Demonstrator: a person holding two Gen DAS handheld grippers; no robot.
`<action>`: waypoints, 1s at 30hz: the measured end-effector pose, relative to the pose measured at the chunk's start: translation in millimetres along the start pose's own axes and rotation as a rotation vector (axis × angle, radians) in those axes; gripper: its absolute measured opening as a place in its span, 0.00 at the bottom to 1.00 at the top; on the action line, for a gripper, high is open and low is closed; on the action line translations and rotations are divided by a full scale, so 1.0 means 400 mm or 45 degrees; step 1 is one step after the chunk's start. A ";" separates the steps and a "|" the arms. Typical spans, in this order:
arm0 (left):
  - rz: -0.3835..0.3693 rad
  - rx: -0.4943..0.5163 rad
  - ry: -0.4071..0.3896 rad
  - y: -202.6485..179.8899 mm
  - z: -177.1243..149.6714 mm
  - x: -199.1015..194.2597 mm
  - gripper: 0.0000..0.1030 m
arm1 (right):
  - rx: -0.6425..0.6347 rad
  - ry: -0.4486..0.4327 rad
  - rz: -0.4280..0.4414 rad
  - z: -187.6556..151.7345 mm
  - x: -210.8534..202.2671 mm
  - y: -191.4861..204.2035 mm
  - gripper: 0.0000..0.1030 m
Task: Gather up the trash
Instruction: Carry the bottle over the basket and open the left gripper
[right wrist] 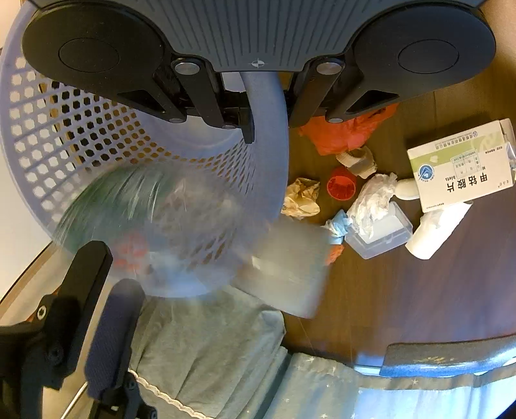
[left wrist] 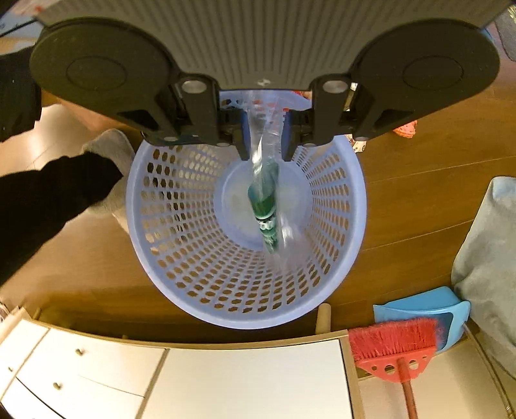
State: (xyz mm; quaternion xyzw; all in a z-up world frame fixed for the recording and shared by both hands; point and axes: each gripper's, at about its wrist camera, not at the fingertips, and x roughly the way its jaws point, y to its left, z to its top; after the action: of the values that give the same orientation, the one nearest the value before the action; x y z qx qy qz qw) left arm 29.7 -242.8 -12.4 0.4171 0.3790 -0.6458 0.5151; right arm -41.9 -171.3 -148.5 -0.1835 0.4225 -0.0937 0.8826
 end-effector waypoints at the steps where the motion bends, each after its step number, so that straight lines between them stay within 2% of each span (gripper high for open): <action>1: 0.000 -0.012 -0.006 0.003 0.000 -0.002 0.15 | 0.005 0.001 0.001 0.001 0.000 0.000 0.00; 8: 0.023 -0.108 -0.005 0.045 -0.032 -0.025 0.16 | 0.026 -0.002 -0.009 0.000 -0.008 0.000 0.00; 12: 0.053 -0.169 0.012 0.094 -0.082 -0.038 0.18 | 0.016 -0.003 -0.013 -0.005 -0.012 0.006 0.00; 18: 0.144 -0.378 0.087 0.210 -0.223 -0.032 0.24 | 0.011 -0.005 -0.021 -0.009 -0.020 0.012 0.00; 24: 0.165 -0.645 0.172 0.312 -0.381 0.004 0.25 | -0.009 0.000 -0.063 -0.009 -0.018 0.015 0.00; 30: 0.150 -0.726 0.223 0.333 -0.474 0.039 0.30 | -0.054 0.009 -0.101 -0.008 -0.008 0.017 0.00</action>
State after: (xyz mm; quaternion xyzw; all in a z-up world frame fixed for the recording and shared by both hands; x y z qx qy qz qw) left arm 186.5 -98.2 -104.2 0.3310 0.5634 -0.4439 0.6132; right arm -46.1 -164.9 -150.8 -0.2183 0.4199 -0.1202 0.8727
